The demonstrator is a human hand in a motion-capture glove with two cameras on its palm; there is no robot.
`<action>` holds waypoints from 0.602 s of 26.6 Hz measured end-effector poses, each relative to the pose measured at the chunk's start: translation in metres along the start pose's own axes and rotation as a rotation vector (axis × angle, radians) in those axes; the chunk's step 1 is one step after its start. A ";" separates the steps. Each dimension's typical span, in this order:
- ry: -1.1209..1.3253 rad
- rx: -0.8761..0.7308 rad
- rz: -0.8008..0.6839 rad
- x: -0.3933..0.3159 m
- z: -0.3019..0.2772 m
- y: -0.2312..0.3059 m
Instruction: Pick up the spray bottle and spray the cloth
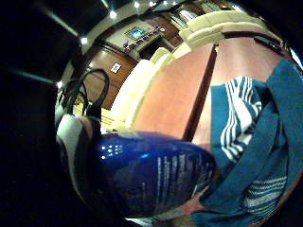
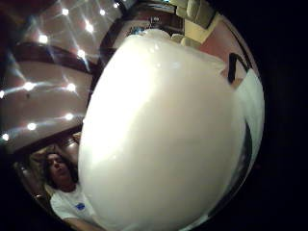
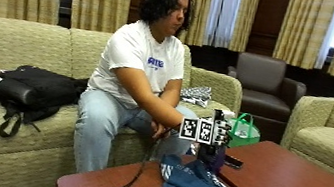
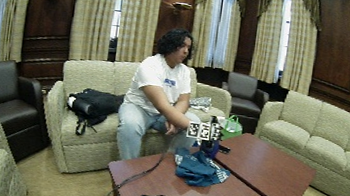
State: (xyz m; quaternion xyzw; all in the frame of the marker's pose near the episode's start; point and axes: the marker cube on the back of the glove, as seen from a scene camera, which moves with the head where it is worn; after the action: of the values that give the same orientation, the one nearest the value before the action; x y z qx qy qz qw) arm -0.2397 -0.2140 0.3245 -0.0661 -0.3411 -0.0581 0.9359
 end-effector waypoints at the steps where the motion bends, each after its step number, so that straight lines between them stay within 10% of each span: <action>1: -0.005 0.001 0.006 0.000 0.000 0.001; 16: -0.003 0.009 0.115 0.023 -0.001 0.031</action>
State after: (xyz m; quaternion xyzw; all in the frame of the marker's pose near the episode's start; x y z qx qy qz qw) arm -0.2169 -0.1852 0.3364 -0.0814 -0.3386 -0.0026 0.9374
